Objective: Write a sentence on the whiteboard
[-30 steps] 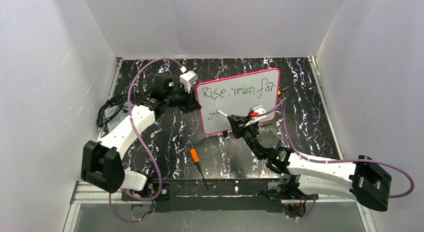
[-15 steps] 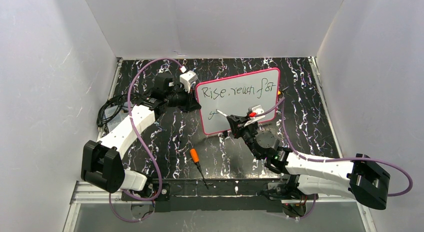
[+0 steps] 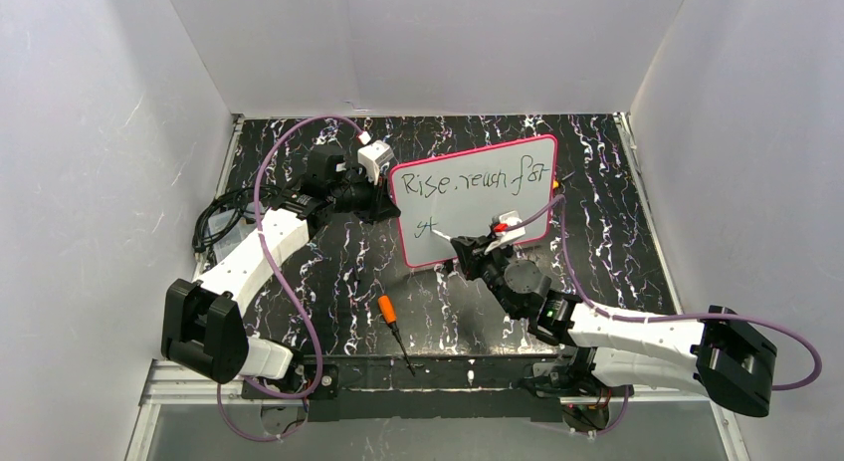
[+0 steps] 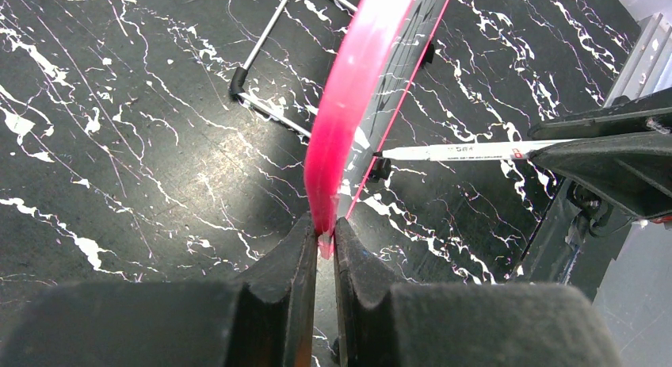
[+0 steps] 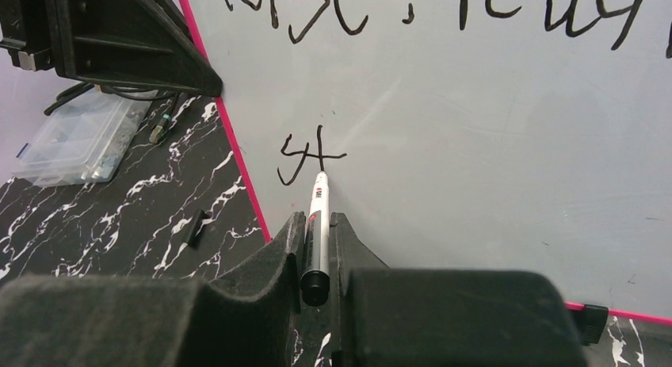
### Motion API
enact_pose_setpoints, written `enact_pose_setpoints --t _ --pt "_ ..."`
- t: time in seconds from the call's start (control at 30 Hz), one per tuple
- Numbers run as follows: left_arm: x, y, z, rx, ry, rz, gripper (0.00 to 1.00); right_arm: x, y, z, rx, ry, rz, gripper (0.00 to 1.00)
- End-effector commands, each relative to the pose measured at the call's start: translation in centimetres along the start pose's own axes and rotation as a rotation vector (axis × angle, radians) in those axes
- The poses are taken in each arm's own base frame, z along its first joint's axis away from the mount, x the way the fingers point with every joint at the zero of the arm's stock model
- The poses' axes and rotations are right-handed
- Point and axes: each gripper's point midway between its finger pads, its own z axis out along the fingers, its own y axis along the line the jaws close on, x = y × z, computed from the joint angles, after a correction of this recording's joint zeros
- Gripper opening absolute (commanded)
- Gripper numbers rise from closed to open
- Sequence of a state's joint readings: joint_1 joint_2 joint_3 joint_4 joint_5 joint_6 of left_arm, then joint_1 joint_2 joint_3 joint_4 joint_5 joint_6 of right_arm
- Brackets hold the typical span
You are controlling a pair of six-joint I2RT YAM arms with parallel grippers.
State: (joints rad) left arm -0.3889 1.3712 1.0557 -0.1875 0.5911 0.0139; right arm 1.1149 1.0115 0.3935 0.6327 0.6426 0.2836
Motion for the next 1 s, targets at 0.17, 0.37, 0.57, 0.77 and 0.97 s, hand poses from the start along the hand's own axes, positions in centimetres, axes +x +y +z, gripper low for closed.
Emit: enact_pose_setpoints --t 0.17,0.37,0.57,0.77,0.97 --pt "-0.7 -0.8 -0.3 0.029 -0.006 0.006 0.00 1.1 -0.6 -0.2 0.024 0.030 0.008 0.01" --pt "-0.6 -0.8 -0.2 0.029 -0.003 0.005 0.00 0.1 -1.5 -0.6 0.063 0.015 -0.014 0.01" --pt "-0.6 -0.8 -0.2 0.029 -0.003 0.003 0.00 -3.0 -1.1 -1.1 0.041 -0.055 -0.015 0.01" --pt "-0.6 -0.8 -0.1 0.031 -0.001 0.000 0.00 -4.0 -1.2 -1.3 0.045 -0.083 -0.009 0.01" --pt "-0.5 -0.8 -0.1 0.030 -0.001 0.000 0.00 -4.0 -1.8 -1.0 0.082 -0.095 -0.032 0.01"
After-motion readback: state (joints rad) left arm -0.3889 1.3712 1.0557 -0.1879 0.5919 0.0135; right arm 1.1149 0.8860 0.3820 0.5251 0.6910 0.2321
